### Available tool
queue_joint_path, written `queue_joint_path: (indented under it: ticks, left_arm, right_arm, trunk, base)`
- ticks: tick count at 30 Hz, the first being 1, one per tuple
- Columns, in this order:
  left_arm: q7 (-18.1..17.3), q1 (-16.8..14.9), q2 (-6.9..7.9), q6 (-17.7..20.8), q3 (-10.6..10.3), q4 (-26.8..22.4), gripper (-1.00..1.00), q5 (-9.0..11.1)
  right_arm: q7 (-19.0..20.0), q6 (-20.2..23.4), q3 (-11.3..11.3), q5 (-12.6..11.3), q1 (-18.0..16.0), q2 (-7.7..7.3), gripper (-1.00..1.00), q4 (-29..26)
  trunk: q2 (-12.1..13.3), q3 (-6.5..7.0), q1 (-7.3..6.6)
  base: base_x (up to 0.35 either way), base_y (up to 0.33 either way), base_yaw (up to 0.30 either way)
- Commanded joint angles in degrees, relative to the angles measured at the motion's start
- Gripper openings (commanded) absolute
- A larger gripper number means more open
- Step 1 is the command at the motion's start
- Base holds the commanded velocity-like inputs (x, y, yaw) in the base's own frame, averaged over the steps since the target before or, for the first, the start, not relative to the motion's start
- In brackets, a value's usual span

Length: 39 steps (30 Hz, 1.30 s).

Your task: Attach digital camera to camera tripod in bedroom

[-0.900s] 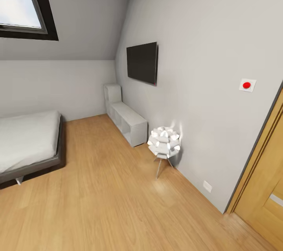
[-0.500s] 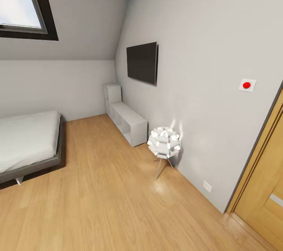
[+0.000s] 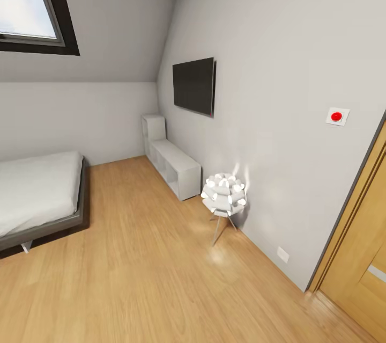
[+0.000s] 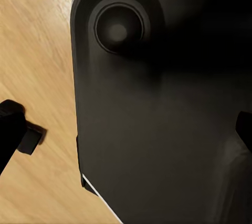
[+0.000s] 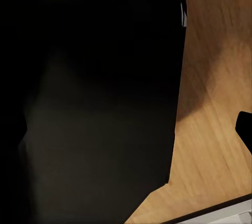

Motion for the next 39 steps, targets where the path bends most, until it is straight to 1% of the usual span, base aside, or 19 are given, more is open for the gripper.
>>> queue_joint_path:
  ticks: [1, 8, 12, 13, 15, 16, 17, 24, 39]
  left_arm:
    - [-0.01, 0.02, 0.0, -0.07, 0.05, -0.07, 1.0, 0.0]
    - [-0.01, 0.02, 0.08, -0.07, 0.08, -0.09, 1.0, 0.03]
    - [-0.01, 0.02, 0.15, -0.07, -0.01, -0.09, 1.0, 0.99]
    - [-0.01, 0.02, 0.15, -0.09, -0.04, -0.09, 1.0, 3.33]
    - [-0.01, 0.02, 0.17, -0.08, -0.08, -0.09, 1.0, 4.71]
    - [-0.01, 0.02, 0.17, -0.08, -0.08, -0.09, 1.0, 4.71]
    - [-0.01, 0.02, 0.17, -0.09, -0.11, -0.09, 1.0, 5.97]
    - [-0.01, 0.02, 0.1, -0.07, -0.12, -0.09, 1.0, 6.54]
    - [-0.01, 0.02, 0.09, -0.12, -0.12, -0.09, 1.0, 6.59]
  right_arm:
    - [-0.01, -0.14, 0.0, 0.14, 0.01, -0.01, 1.0, 0.0]
    - [-0.02, -0.19, -0.1, -0.06, -0.01, 0.22, 1.0, 0.0]
    - [-0.03, -0.2, -0.32, -0.35, -0.01, -0.11, 1.0, 0.0]
    - [-0.02, -0.21, -0.33, -0.35, -0.01, -0.11, 1.0, 0.0]
    - [-0.05, -0.22, -0.34, -0.35, -0.02, -0.1, 1.0, 0.0]
    - [-0.05, -0.22, -0.34, -0.35, -0.02, -0.1, 1.0, 0.0]
    - [-0.06, -0.62, -0.34, -0.31, 0.0, -0.15, 1.0, 0.0]
    - [-0.05, -2.01, -0.32, -0.3, -0.01, -0.09, 1.0, 0.0]
    - [-0.1, -2.25, -0.26, -0.29, 0.0, -0.09, 1.0, 0.0]
  trunk:
    - [-0.02, -0.04, 0.0]
    - [-0.02, -0.04, 0.0]
    - [-0.02, -0.04, 0.0]
    - [-0.02, -0.04, 0.0]
    - [-0.02, -0.03, 0.0]
    - [-0.02, -0.02, 0.0]
    - [-0.02, 0.0, 0.0]
    - [-0.02, 0.04, 0.0]
    - [-0.02, 0.04, 0.0]
  base:
    - [0.0, 0.0, 0.0]
    - [0.0, 0.0, 0.0]
    - [0.0, 0.0, 0.0]
    - [0.0, 0.0, 0.005]
    - [0.0, 0.0, 0.063]
    - [0.0, 0.0, 0.1]
    - [0.0, 0.0, 0.211]
    - [0.0, 0.0, 0.248]
    - [0.0, 0.0, 0.267]
